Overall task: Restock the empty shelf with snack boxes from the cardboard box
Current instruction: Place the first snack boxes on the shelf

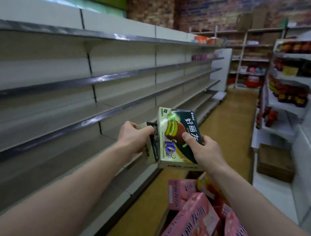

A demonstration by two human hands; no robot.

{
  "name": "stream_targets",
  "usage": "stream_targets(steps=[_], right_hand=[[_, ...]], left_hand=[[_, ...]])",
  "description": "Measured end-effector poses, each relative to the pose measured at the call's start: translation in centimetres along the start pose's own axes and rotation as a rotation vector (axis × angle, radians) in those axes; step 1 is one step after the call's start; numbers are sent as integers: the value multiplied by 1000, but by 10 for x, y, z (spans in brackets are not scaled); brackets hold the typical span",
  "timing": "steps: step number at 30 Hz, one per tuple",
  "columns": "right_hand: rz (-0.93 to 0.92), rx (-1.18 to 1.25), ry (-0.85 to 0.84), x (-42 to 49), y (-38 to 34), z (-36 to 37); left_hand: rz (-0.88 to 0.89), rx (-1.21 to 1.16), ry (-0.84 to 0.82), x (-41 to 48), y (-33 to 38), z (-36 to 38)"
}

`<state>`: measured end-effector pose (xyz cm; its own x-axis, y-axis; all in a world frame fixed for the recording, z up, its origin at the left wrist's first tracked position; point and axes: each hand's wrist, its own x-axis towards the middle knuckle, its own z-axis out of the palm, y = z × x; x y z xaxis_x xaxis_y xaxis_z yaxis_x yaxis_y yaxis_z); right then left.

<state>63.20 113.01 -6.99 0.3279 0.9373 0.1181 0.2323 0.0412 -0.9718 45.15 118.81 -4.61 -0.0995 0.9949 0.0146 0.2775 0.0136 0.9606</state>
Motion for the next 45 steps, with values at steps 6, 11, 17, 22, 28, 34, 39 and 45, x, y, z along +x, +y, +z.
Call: stream_targets(steps=[6, 11, 17, 22, 28, 34, 39, 45], right_hand=[[-2, 137, -195, -11, -57, 71], [-81, 180, -298, -24, -98, 140], [-95, 233, -439, -48, -141, 238], [-128, 236, -548, -75, -171, 313], [-145, 234, -651, -107, -198, 396], [-206, 201, -759, -135, -224, 458], [-287, 153, -834, -146, -244, 491], [-357, 125, -851, -142, -256, 523]], left_hand=[[24, -97, 133, -14, 12, -97], [35, -175, 260, -19, 8, -183], [41, -302, 394, -32, -2, -289], [70, -304, 489, -46, -13, -372], [59, -316, 574, -63, -34, -465], [16, -370, 668, -77, -59, -541], [-41, -464, 741, -86, -77, -589], [-54, -465, 823, -83, -97, -618]])
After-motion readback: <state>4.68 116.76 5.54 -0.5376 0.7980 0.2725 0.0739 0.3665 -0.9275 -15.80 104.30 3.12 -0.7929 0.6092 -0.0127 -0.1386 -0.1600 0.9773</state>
